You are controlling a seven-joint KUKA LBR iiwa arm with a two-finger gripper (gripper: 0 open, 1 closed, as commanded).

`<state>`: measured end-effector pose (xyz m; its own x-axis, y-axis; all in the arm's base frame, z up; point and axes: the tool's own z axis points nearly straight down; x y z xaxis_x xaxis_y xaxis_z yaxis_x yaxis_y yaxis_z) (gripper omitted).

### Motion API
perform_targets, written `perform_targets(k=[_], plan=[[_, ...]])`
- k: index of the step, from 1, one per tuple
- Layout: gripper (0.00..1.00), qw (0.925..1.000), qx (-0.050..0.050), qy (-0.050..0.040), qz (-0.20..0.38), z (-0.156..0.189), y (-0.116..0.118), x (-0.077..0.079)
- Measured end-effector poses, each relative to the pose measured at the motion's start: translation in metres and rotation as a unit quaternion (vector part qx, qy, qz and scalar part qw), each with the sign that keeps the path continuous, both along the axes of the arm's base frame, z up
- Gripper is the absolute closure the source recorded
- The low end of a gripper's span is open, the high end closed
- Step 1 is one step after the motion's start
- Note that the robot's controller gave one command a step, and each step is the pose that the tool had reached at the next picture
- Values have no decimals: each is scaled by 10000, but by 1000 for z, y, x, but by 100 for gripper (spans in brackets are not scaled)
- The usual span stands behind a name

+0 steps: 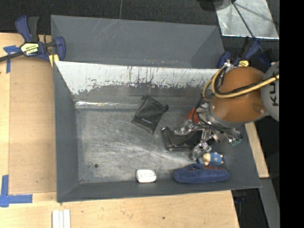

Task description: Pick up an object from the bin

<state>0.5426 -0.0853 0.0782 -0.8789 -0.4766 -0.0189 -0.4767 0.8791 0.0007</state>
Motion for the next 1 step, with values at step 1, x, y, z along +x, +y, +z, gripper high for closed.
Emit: perform_targets(k=[1], plan=[[100,9999,-45,70,-111,40,2,2]])
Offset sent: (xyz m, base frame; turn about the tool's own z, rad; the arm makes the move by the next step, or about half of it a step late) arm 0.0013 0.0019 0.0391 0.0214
